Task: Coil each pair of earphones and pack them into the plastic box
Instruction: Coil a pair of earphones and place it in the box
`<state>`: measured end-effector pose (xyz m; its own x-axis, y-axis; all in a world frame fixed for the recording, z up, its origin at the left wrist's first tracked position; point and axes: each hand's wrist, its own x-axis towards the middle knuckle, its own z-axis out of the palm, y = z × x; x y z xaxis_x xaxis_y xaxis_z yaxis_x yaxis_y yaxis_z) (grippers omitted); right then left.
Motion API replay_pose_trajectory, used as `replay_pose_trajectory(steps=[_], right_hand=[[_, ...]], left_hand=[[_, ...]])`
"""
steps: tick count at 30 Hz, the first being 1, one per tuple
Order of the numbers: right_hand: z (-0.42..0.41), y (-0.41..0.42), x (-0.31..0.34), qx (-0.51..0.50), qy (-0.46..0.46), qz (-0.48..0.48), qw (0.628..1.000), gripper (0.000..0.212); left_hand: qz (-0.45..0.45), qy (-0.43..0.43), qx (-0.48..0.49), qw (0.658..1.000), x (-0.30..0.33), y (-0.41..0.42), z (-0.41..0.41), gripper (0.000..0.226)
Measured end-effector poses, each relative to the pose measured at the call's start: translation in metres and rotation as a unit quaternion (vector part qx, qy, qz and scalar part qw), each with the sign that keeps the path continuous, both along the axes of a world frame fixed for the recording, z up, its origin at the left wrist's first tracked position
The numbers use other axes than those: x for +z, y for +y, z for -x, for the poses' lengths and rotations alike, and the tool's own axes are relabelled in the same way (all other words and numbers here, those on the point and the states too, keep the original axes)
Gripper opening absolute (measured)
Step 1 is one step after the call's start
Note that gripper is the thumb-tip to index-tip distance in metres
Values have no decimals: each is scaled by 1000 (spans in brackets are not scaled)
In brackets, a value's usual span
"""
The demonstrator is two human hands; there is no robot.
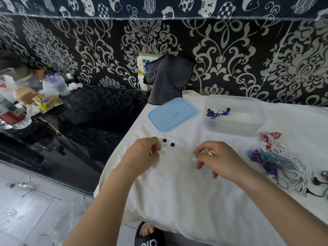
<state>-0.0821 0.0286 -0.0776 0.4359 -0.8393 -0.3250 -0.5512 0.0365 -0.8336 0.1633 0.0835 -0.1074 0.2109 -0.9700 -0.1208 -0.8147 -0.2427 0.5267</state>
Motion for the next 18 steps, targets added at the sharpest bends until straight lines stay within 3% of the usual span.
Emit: replay_pose_trajectory(steps=[6,10,18], right_hand=[[7,-4,-22,52,177,110,977,11],[8,-4,-23,56,196,143,969,6],[17,-10,-14,30,169,127,977,3]], left_hand=[[36,12,2,999,16,8,-3,20],[40,21,-12,999,25,14,9,19],[-23,34,-160,986,11,0,67,14]])
